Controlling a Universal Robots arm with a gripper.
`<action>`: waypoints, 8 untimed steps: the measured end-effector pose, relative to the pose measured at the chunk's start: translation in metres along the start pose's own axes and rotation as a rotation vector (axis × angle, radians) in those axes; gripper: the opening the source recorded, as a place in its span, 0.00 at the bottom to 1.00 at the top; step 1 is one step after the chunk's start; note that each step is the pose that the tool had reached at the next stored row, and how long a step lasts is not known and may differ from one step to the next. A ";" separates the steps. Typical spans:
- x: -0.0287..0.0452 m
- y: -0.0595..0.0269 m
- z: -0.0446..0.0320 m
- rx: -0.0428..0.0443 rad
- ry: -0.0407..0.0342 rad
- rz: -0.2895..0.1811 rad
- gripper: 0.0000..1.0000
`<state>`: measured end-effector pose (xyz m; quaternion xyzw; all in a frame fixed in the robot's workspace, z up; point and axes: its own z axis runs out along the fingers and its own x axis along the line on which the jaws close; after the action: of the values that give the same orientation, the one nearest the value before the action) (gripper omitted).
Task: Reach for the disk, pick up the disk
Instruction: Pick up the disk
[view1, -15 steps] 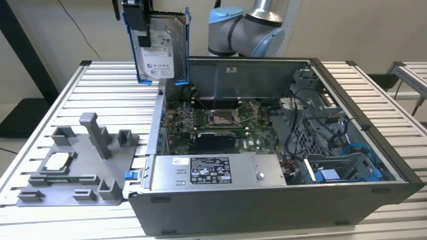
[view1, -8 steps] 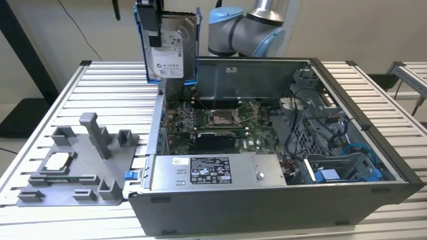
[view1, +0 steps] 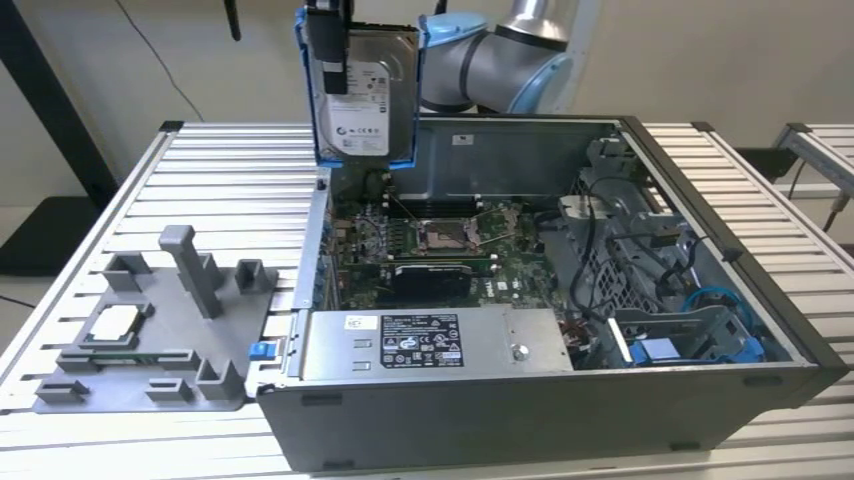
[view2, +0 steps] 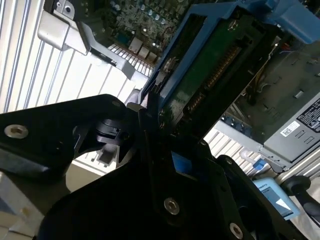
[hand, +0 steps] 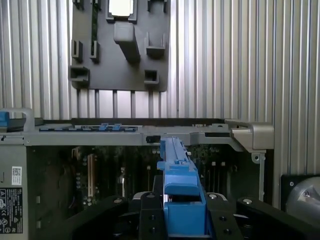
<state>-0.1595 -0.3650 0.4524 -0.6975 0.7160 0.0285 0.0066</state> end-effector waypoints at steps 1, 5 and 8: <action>-0.0001 -0.0025 -0.0001 0.0000 -0.0001 0.000 0.00; -0.0004 -0.0140 -0.0004 0.0000 0.0000 0.000 0.00; -0.0006 -0.0214 -0.0007 0.0000 0.0001 0.000 0.00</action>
<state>-0.1381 -0.3650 0.4524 -0.6976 0.7159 0.0285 0.0066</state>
